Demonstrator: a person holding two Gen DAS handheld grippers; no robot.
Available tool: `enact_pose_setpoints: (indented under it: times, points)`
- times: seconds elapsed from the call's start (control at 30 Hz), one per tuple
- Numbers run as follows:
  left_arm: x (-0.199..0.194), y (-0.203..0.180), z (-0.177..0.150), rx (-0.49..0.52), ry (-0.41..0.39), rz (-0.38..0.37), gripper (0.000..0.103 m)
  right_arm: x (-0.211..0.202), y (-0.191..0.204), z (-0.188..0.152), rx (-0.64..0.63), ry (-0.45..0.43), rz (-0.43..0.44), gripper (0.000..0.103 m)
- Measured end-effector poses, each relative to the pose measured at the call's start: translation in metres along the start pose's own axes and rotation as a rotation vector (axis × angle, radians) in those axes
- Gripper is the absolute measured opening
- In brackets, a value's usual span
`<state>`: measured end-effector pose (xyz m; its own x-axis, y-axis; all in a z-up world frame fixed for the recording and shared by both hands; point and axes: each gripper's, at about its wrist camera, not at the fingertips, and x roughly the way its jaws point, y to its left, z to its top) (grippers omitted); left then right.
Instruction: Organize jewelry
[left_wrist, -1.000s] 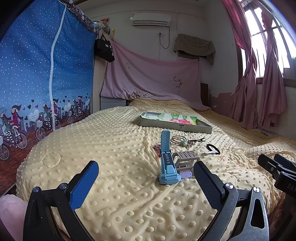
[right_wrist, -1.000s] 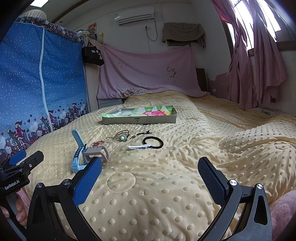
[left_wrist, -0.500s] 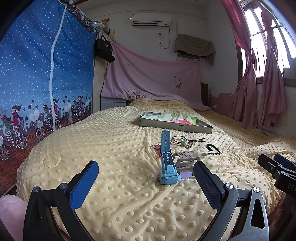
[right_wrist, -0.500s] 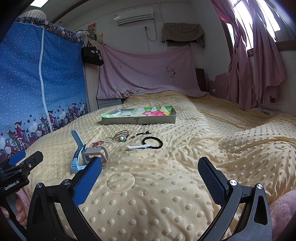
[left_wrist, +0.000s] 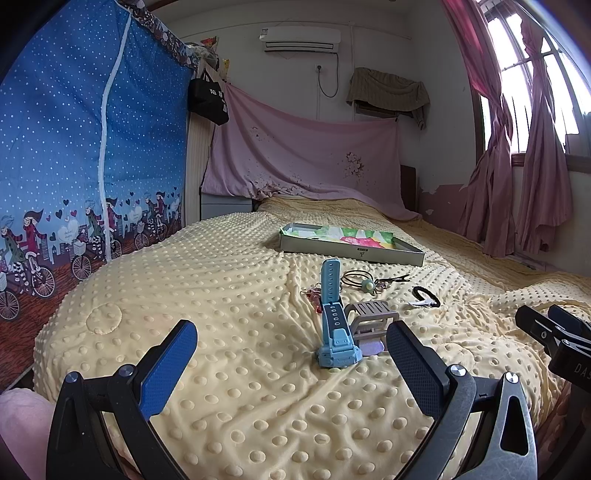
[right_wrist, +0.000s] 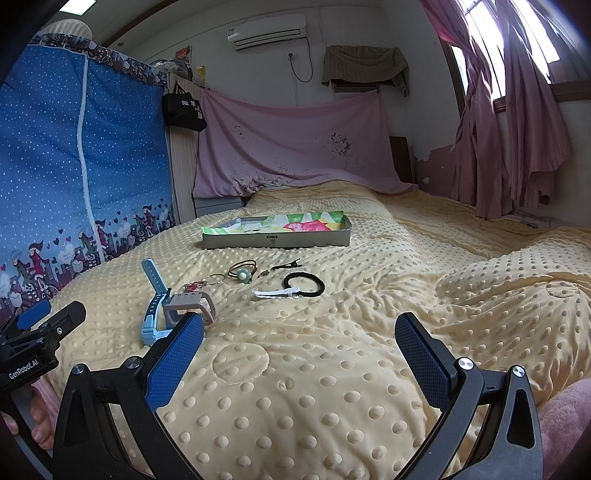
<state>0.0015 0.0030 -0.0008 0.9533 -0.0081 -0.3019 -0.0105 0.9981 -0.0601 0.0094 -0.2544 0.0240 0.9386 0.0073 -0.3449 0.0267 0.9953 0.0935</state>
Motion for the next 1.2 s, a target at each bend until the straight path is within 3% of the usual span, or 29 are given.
enact_pose_setpoints:
  times: [1.2]
  points:
    - [0.0006, 0.0015, 0.0014, -0.002, 0.013, -0.019, 0.103, 0.0015, -0.0078, 0.0008, 0.031, -0.002, -0.036, 0.102]
